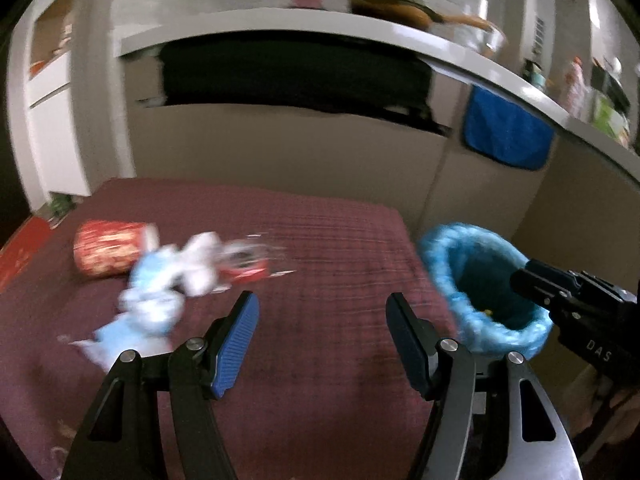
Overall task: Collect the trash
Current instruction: 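Move both tools back over the remaining trash on the table, then lower the right tool around the red tape roll in clear plastic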
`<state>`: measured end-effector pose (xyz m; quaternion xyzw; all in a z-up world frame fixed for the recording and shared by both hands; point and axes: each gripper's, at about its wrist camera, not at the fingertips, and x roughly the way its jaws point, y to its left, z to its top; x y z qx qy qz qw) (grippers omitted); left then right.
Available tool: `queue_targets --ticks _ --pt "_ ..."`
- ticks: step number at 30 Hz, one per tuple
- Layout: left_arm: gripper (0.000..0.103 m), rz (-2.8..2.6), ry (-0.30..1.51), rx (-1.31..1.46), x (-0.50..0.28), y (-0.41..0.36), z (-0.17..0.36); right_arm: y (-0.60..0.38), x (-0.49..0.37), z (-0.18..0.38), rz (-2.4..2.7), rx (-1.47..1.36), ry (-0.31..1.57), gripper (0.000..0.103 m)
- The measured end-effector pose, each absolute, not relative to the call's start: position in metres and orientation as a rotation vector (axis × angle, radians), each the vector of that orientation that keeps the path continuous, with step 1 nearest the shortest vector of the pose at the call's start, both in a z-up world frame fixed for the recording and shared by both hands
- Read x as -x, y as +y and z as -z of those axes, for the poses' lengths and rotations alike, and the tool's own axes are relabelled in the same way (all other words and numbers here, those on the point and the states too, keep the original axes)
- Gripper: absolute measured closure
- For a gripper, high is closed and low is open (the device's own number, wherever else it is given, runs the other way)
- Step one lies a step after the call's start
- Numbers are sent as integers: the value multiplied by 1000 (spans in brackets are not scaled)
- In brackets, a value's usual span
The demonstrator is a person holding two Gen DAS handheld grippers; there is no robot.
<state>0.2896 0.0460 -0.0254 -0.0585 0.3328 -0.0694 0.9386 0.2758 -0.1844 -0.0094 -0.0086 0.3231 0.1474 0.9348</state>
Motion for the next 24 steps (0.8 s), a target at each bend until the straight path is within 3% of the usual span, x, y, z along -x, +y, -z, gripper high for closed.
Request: queue_targets --ticks 12,24 --pt "36 -59 632 233 -235 192 49 -67 -279 17 -510 113 704 68" --pt "35 -57 615 301 -226 229 70 15 -343 49 -634 165 783 67"
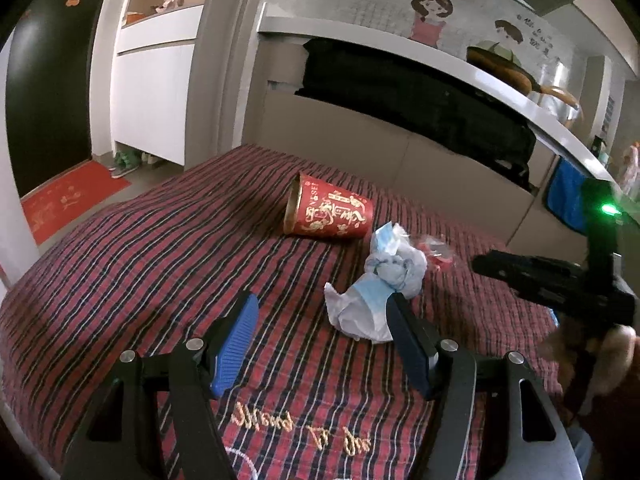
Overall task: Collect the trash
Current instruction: 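Lower the right tool around the red tape roll in clear plastic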
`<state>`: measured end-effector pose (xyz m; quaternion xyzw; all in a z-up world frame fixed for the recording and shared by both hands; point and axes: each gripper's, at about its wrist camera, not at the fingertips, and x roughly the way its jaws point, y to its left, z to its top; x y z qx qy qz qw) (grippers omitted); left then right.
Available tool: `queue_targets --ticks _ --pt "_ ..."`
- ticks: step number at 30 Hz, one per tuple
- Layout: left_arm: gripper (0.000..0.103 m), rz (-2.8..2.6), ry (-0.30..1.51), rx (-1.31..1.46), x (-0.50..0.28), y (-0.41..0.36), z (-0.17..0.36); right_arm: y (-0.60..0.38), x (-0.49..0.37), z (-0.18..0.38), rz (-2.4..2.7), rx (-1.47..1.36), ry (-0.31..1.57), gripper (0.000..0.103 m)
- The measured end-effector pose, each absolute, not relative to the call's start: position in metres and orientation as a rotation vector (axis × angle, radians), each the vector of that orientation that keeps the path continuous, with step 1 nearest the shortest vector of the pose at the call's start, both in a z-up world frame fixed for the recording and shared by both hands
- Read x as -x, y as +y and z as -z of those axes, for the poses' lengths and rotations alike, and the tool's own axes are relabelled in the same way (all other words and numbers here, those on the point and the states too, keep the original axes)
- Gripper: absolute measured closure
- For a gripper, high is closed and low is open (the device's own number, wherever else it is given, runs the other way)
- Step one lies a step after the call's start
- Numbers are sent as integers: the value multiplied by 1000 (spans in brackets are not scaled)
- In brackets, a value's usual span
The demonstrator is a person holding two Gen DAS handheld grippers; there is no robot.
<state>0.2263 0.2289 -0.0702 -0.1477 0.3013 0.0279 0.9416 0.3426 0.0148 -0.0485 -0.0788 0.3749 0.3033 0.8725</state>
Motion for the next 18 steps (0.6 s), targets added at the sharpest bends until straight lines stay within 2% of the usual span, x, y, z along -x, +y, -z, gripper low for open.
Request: queue_targets --ticks 11,13,16,18 --pt "34 -26 619 275 -245 223 74 49 -420 79 -581 123 873 66" --pt "34 -26 623 275 -247 224 75 53 -425 81 -560 133 855 52" --pt "34 -16 630 298 -250 227 77 51 -433 94 -554 109 892 41" --pt "34 -9 634 320 -252 228 79 43 -435 96 -570 54 896 40"
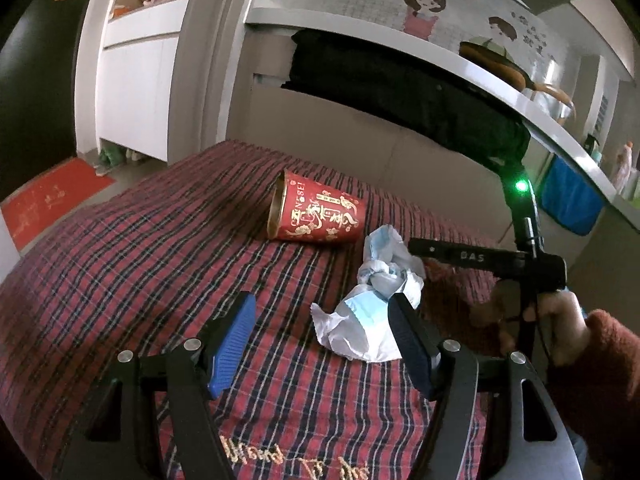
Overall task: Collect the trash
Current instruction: 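Lower the right tool around the red tape roll in clear plastic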
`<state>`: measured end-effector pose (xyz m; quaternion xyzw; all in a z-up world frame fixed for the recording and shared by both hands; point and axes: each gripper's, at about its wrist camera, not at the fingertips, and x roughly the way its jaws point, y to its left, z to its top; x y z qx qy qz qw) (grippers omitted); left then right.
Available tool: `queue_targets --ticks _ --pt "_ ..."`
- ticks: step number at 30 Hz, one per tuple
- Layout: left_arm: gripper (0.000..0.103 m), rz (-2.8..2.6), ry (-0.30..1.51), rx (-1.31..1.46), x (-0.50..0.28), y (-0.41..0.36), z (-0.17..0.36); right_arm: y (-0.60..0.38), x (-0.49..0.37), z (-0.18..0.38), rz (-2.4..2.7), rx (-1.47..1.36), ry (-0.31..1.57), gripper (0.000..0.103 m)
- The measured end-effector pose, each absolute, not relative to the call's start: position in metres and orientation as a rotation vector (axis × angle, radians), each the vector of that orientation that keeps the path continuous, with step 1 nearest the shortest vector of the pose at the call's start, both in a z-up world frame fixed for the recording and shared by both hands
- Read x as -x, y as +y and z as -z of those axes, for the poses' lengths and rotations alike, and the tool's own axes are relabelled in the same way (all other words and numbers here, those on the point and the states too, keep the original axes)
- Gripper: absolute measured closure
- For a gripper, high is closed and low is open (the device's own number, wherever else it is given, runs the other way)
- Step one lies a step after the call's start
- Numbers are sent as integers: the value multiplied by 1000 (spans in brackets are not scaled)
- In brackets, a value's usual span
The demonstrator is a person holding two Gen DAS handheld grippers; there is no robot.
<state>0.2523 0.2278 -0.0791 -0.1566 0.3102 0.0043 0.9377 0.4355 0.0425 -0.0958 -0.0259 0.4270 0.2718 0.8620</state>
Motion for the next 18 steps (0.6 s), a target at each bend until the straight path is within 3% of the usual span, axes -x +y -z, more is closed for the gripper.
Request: queue_targets --ticks 18 --pt "34 61 701 199 -295 179 84 -35 -357 93 -585 17 976 41"
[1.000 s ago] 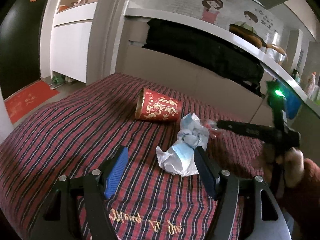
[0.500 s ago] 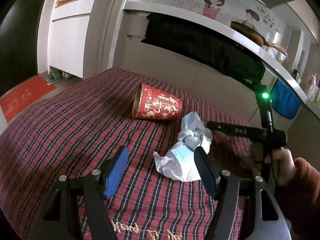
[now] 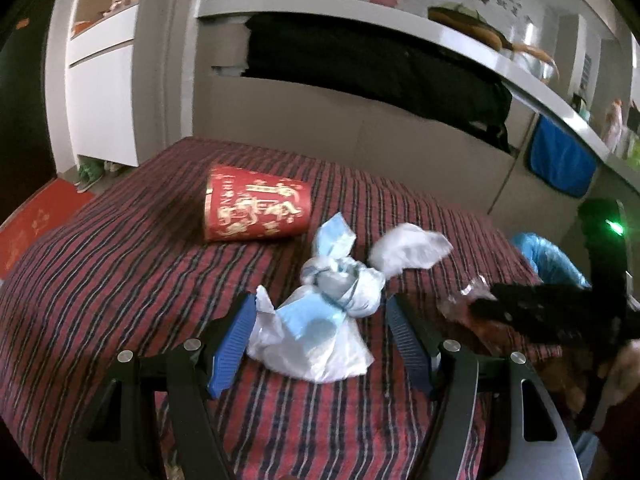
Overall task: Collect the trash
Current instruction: 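Lower the right tool around the red tape roll in clear plastic, then grasp the white tissue with the left tool while the right tool closes on the tape roll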
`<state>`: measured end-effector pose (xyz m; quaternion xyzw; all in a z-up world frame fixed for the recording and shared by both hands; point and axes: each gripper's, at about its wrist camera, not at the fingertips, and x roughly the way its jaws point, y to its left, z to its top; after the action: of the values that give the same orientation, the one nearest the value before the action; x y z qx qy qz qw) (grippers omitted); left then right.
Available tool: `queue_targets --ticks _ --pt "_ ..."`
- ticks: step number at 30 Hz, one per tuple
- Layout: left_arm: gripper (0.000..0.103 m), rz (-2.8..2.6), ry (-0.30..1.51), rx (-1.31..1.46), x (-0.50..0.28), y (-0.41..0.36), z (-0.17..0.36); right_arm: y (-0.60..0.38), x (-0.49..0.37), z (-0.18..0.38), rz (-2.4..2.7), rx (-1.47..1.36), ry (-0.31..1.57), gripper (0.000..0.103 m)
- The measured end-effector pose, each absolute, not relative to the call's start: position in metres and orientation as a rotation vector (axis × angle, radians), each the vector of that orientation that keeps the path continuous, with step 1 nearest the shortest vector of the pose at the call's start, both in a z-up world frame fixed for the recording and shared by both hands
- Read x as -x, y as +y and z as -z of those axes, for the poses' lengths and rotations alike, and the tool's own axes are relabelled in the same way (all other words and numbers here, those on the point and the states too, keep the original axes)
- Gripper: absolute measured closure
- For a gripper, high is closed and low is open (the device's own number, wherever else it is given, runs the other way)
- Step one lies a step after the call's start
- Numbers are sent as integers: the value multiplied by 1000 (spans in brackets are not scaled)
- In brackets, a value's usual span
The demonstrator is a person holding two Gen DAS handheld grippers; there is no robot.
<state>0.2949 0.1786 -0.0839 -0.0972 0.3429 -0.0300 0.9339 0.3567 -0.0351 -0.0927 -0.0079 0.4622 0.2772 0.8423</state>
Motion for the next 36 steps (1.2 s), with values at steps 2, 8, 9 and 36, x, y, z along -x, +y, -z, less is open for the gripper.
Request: queue_targets --ticks 2,8,9,36 --pt "34 73 705 198 -300 174 81 -43 -348 94 -590 0 976 41" --pt "34 113 679 188 -299 163 66 -53 -334 96 -611 -46 975 37" --pt "34 111 678 184 -299 162 64 -55 -332 97 -616 -50 973 37" --pt "47 75 890 64 -412 97 98 -107 -257 66 -535 6 845 40"
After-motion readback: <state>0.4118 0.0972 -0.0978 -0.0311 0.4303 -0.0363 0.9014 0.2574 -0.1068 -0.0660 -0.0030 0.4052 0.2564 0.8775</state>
